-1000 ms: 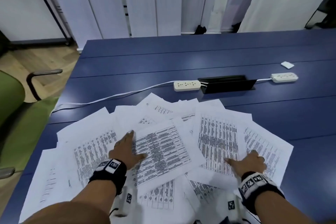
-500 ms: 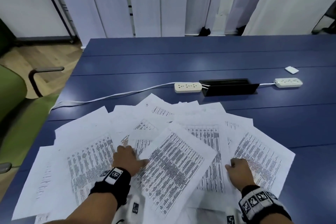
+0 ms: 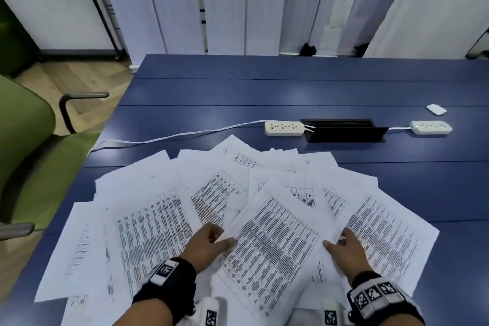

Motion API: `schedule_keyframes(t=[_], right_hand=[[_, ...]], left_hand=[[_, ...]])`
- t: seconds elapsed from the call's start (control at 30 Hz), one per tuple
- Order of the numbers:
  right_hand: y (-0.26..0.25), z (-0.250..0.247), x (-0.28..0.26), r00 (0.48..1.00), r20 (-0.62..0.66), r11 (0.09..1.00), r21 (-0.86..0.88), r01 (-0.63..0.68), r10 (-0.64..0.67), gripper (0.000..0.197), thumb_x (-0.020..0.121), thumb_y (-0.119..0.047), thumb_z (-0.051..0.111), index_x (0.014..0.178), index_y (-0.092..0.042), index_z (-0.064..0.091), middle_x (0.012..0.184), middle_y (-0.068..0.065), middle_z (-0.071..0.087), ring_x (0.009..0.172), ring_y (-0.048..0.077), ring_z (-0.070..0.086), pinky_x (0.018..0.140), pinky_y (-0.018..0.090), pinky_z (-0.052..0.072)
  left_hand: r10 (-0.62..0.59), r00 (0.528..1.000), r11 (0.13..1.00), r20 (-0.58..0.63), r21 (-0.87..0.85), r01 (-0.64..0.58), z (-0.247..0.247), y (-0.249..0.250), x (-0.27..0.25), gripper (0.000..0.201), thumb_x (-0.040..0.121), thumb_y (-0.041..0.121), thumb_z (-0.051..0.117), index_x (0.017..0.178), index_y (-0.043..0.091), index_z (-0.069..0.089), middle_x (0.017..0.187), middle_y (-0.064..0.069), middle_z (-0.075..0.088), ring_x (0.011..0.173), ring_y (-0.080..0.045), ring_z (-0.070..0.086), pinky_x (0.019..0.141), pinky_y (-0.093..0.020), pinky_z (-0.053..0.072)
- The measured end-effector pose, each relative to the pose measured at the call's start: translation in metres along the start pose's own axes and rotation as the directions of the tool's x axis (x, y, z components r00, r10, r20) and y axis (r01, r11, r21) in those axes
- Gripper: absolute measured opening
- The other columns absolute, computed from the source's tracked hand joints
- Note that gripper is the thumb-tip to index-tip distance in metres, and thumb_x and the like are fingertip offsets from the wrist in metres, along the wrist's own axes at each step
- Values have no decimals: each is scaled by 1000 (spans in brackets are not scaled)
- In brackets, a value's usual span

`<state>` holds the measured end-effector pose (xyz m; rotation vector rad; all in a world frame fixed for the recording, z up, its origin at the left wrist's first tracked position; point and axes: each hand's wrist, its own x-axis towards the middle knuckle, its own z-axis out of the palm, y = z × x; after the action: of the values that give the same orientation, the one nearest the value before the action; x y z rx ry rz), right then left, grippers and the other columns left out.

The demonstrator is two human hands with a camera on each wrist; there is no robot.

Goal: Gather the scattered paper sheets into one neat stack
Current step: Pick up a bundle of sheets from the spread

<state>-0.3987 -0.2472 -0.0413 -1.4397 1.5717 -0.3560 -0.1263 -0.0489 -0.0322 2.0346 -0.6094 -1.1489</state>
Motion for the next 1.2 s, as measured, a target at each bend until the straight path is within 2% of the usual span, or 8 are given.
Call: schedule_keyframes(t=[0.1,0.27,0.37,0.53,0.6,0.8,1.07,1.2], right_hand=[[1,1,-2,987,-93,977,-179,115,-133,19,89,-15,63,74,-17,51,77,6,54,78,26,52,74,35,42],[3,-11,3,976,-208,998,-11,68,-69,33,94,-10,55,64,-11,41,64,6,45,68,21,44,67,30,31],[4,-12,6,972,-225,998,-26,57,-61,15,95,-4,50,82,3,52,77,18,53,79,31,53,76,36,40],[4,1,1,992,-106,977,-209,44,-67,28,94,-1,48,120,5,54,117,25,61,104,36,56,97,42,41],[5,7,1,999,-39,959,-283,10,-22,35,95,-4,47,128,7,49,129,26,55,115,36,52,102,40,38],[1,18,-9,994,-65,988,-121,-100,92,52,93,-24,59,135,-1,40,134,22,50,120,37,50,101,40,39],[-16,49,-17,979,205,956,-286,58,2,51,93,-2,48,143,-6,36,146,15,43,132,29,44,110,37,33],[-23,46,-18,999,21,983,-182,33,-30,36,93,-6,49,129,-8,47,126,15,57,106,29,55,97,35,41]], left_hand=[[20,996,999,88,-47,-16,-2,-5,-3,40,82,14,73,115,21,51,88,-10,53,74,-17,50,65,-24,42],[109,992,976,-69,-182,-120,-26,-10,-10,52,86,-7,61,120,30,49,84,-6,62,77,-21,57,73,-30,44],[96,972,967,-214,-211,-142,-49,-22,-7,56,87,-9,57,120,37,51,108,-14,66,99,-28,63,89,-38,48],[-40,924,980,-380,-197,-39,-90,-57,-6,61,81,-15,56,132,17,47,102,-16,65,87,-30,62,75,-33,47],[-124,903,983,-411,-175,55,-100,-76,-9,62,77,-12,62,134,10,47,99,-16,63,88,-31,59,83,-37,45],[-311,668,906,-676,3,424,-125,-109,-17,109,58,47,86,145,11,32,140,-25,40,129,-42,33,102,-53,29],[-75,816,986,-573,77,145,-123,-113,-3,92,56,29,83,140,28,44,131,-15,53,119,-39,48,102,-47,37],[-78,807,980,-586,-193,-46,-115,-99,-4,88,78,2,75,148,22,28,142,-18,47,129,-33,46,105,-41,37]])
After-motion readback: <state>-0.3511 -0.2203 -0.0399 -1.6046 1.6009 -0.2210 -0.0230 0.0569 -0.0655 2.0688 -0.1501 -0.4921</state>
